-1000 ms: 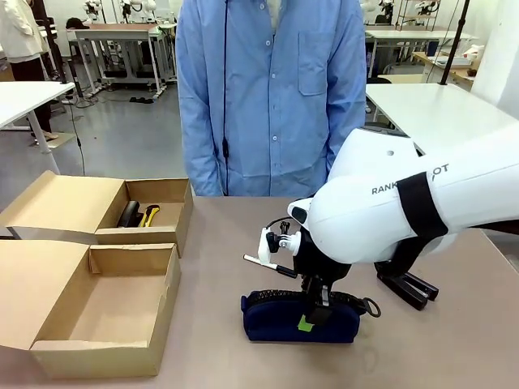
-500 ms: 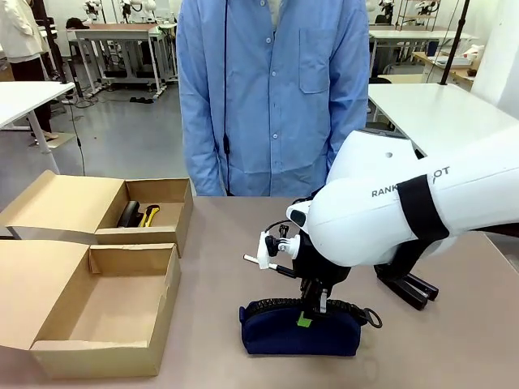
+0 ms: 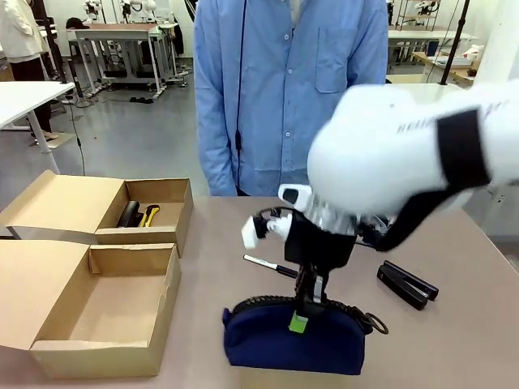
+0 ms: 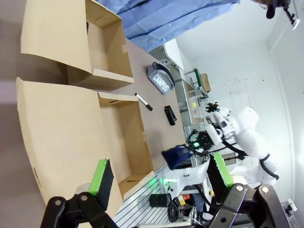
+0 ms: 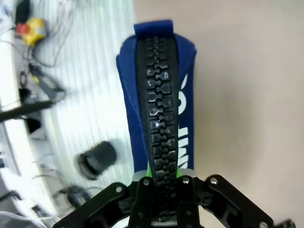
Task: Place items inside the box.
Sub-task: Pick up a Pencil pouch or Stapler and place it inside the Mailer Box closest to the robot.
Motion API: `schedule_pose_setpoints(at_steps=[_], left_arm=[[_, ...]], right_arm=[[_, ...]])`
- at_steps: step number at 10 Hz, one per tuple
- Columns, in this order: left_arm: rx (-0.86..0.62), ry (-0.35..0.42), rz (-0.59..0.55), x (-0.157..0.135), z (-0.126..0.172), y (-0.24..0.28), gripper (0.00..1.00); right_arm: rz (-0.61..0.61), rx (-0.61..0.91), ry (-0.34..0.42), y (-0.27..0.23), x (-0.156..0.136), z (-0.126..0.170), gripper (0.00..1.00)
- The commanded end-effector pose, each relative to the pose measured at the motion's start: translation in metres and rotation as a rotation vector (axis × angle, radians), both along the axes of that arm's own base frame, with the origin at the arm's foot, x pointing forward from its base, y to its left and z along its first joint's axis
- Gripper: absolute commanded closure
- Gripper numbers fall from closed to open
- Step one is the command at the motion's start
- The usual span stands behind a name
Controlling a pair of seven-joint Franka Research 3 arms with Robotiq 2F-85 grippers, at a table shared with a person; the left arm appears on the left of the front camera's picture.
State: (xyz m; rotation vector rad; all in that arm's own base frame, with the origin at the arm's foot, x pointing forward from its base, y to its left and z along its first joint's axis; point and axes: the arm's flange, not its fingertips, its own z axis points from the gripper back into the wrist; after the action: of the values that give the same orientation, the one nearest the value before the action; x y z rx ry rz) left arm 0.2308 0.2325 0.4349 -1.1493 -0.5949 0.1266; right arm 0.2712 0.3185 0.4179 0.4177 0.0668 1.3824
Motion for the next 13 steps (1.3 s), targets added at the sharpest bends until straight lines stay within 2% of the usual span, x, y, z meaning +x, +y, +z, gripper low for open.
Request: schedule_pose_setpoints(at_steps=[1, 2, 3, 4, 5, 6, 7, 11, 12, 13], left_arm=[[-0.012, -0.035, 0.002, 0.0, 0.002, 0.0, 0.0], [-0.012, -0.035, 0.002, 0.0, 0.002, 0.0, 0.0], [-0.012, -0.035, 0.002, 0.0, 0.002, 0.0, 0.0], [-0.012, -0.035, 0.002, 0.0, 0.002, 0.0, 0.0], [-0.012, -0.035, 0.002, 0.0, 0.002, 0.0, 0.0], [-0.012, -0.035, 0.002, 0.0, 0.002, 0.0, 0.0], [-0.012, -0.035, 0.002, 0.0, 0.002, 0.0, 0.0], [-0.012, -0.035, 0.002, 0.0, 0.002, 0.0, 0.0], [-0.012, -0.035, 0.002, 0.0, 0.002, 0.0, 0.0], [-0.012, -0.035, 0.002, 0.0, 0.002, 0.0, 0.0]], right_arm=[[-0.196, 0.124, 0.07, 0.028, -0.006, 0.068, 1.0], [-0.374, 0.26, 0.053, 0.053, -0.004, 0.083, 1.0], [-0.577, 0.316, -0.04, 0.076, -0.007, 0.083, 1.0], [-0.747, 0.384, -0.071, 0.093, -0.011, 0.076, 1.0], [-0.867, 0.428, -0.007, 0.105, -0.014, 0.065, 1.0], [-0.835, 0.431, 0.058, 0.111, -0.017, 0.058, 1.0], [-0.631, 0.355, 0.063, 0.083, -0.006, 0.098, 1.0], [-0.631, 0.355, 0.063, 0.083, -0.006, 0.098, 1.0], [-0.669, 0.346, 0.066, 0.087, -0.008, 0.091, 0.93], [-0.728, 0.426, 0.067, 0.103, -0.011, 0.091, 0.93]])
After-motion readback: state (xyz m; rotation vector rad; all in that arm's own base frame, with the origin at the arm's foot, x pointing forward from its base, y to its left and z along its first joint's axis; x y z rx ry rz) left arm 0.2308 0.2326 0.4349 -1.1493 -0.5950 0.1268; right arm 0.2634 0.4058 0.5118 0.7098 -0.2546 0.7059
